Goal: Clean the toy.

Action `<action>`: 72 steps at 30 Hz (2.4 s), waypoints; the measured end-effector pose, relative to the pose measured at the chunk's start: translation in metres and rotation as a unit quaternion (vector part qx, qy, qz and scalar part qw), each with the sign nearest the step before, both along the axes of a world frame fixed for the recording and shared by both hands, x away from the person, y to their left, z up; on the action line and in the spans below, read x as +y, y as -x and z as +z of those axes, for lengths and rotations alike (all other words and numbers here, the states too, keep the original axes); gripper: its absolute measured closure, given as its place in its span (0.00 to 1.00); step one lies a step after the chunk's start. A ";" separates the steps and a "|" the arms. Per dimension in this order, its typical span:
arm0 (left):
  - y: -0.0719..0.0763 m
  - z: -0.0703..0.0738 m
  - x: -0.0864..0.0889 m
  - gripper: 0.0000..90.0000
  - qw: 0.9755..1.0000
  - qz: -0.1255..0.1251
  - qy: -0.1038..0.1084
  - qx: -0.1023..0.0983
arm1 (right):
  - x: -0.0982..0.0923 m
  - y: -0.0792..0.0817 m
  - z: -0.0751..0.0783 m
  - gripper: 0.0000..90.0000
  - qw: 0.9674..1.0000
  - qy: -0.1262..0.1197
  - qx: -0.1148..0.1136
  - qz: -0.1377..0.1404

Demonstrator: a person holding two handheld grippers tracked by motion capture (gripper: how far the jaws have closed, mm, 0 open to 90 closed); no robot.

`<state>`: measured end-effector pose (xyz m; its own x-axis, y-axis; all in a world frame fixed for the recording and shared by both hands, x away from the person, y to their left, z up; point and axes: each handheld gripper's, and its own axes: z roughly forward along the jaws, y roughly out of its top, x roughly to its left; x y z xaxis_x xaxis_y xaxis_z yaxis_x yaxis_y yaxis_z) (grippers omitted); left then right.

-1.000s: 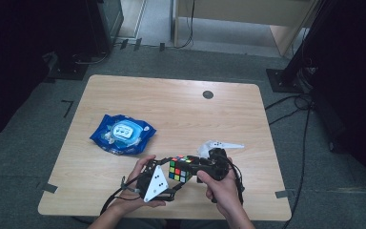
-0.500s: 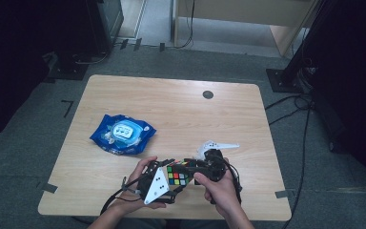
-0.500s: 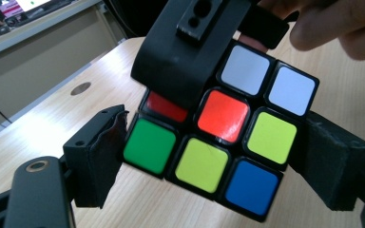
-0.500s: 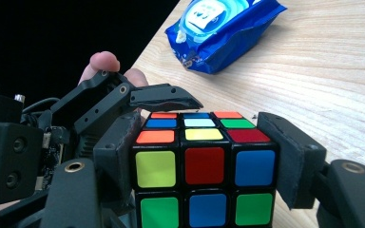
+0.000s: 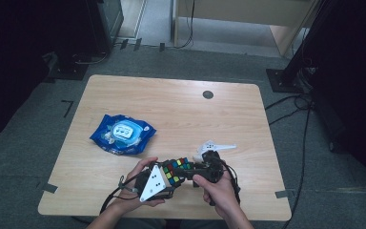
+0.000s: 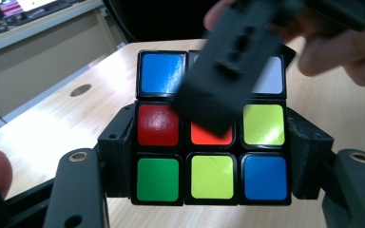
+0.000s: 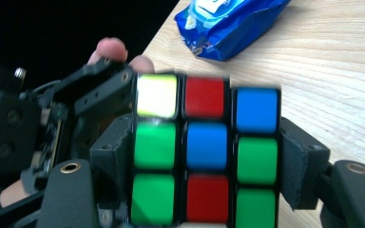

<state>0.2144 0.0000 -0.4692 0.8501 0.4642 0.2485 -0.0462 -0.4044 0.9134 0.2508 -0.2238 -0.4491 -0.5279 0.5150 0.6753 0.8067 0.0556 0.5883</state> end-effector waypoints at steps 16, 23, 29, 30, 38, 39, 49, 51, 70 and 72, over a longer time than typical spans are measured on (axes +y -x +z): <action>-0.015 -0.001 0.017 0.38 0.999 0.044 0.008 0.015 | -0.049 -0.004 0.014 0.33 0.964 0.134 -0.196 -0.120; -0.017 -0.002 0.018 0.38 0.999 0.048 0.007 0.018 | -0.062 -0.021 -0.030 0.41 0.942 0.246 -0.193 -0.125; -0.018 -0.001 0.019 0.38 0.998 0.051 0.013 0.023 | -0.064 -0.028 -0.051 0.38 0.932 0.284 -0.177 -0.138; -0.019 -0.001 0.020 0.38 0.998 0.052 0.014 0.024 | -0.064 -0.028 -0.053 0.39 0.931 0.286 -0.173 -0.144; -0.019 0.000 0.020 0.38 0.998 0.052 0.022 0.033 | -0.074 -0.030 -0.066 0.51 0.932 0.298 -0.135 -0.155; -0.019 0.000 0.019 0.38 0.998 0.051 0.019 0.032 | -0.074 -0.029 -0.066 0.53 0.932 0.297 -0.138 -0.156; -0.020 0.000 0.014 0.38 0.998 0.045 0.017 0.032 | -0.077 -0.023 -0.068 0.92 0.931 0.291 -0.153 -0.158; -0.020 0.000 0.015 0.38 0.998 0.045 0.020 0.032 | -0.078 -0.021 -0.064 0.99 0.929 0.287 -0.159 -0.170; -0.017 0.002 0.015 0.38 0.998 0.042 0.024 0.033 | -0.045 0.016 0.017 1.00 0.947 0.101 -0.281 -0.116; -0.016 0.002 0.013 0.38 0.998 0.039 0.025 0.033 | -0.033 0.021 0.022 1.00 0.947 0.091 -0.292 -0.093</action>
